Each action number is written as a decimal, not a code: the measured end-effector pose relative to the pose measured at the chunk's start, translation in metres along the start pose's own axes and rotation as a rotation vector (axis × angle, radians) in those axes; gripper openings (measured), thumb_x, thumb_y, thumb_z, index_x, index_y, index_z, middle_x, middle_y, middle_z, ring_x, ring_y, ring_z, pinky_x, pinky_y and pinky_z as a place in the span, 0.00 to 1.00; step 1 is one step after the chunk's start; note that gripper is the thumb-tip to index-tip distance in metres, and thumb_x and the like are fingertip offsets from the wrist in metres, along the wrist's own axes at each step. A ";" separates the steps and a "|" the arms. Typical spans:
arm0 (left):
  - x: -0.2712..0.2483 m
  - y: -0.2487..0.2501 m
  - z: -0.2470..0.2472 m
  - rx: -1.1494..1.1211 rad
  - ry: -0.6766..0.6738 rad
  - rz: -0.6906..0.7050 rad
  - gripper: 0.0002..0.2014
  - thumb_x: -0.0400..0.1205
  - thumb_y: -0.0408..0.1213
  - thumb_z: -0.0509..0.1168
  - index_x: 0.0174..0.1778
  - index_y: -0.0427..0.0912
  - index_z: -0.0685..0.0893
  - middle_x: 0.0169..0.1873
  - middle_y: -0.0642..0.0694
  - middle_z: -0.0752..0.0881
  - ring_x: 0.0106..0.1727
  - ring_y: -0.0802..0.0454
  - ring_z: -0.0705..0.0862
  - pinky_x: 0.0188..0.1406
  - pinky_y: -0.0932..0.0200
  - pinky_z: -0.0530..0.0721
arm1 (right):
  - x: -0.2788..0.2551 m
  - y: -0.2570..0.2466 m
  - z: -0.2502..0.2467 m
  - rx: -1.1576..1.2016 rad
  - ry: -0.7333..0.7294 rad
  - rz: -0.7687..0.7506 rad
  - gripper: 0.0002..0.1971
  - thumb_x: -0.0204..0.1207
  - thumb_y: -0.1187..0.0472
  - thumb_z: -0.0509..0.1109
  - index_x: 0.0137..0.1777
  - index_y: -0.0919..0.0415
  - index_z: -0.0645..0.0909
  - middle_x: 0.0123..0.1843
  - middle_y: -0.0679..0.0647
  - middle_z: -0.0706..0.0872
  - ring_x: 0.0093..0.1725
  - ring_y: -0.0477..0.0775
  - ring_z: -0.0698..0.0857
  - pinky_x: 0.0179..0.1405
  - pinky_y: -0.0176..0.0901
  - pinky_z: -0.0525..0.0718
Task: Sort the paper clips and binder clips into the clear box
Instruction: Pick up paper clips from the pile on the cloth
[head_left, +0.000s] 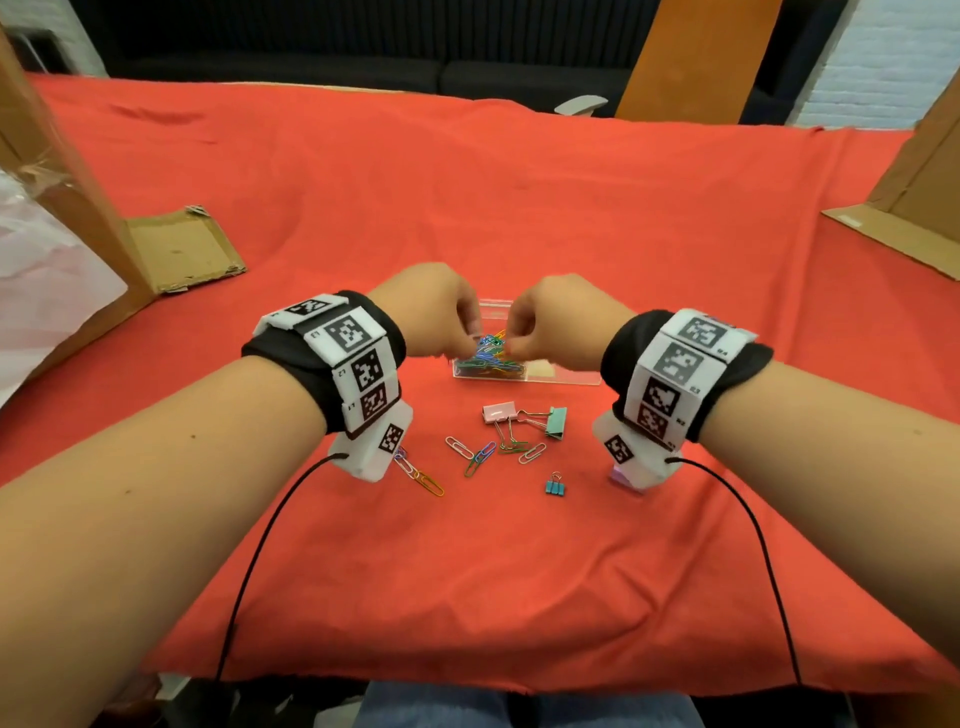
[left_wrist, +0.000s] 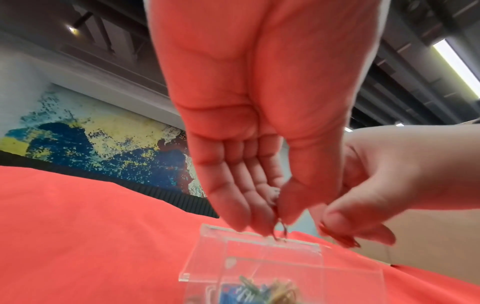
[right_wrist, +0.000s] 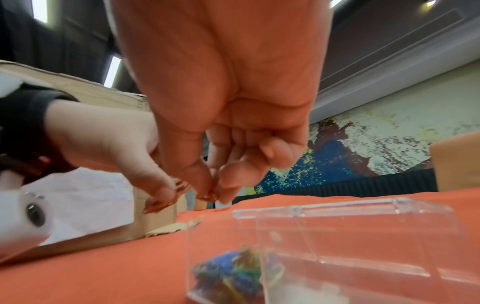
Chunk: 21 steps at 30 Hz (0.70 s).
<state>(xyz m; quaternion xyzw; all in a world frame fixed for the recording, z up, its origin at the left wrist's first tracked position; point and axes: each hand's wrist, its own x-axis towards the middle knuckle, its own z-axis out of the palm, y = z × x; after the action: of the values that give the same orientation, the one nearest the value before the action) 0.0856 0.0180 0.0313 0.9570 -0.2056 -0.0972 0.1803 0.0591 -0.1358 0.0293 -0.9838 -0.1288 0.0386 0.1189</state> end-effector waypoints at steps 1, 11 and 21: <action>0.004 0.002 -0.002 -0.005 0.071 0.003 0.05 0.70 0.30 0.71 0.36 0.46 0.85 0.28 0.48 0.86 0.27 0.51 0.83 0.35 0.60 0.81 | 0.005 0.002 -0.003 0.013 0.043 0.018 0.09 0.73 0.60 0.71 0.48 0.61 0.89 0.48 0.57 0.92 0.44 0.56 0.85 0.43 0.39 0.78; 0.026 0.001 0.008 0.047 0.185 -0.003 0.13 0.72 0.38 0.75 0.52 0.40 0.90 0.50 0.43 0.91 0.53 0.47 0.87 0.47 0.61 0.76 | 0.030 0.012 0.008 -0.048 0.063 0.036 0.18 0.75 0.55 0.72 0.63 0.56 0.84 0.60 0.55 0.89 0.61 0.58 0.85 0.59 0.46 0.80; -0.015 0.000 0.024 0.314 -0.304 -0.044 0.18 0.70 0.52 0.75 0.47 0.42 0.90 0.35 0.47 0.86 0.37 0.50 0.80 0.27 0.62 0.71 | -0.014 0.000 0.019 -0.182 -0.443 -0.189 0.11 0.70 0.60 0.75 0.52 0.53 0.88 0.36 0.44 0.82 0.37 0.48 0.79 0.29 0.35 0.71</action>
<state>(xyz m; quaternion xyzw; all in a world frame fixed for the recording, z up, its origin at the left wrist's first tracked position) 0.0661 0.0168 0.0107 0.9518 -0.2221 -0.2112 -0.0064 0.0434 -0.1352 0.0111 -0.9415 -0.2459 0.2303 0.0016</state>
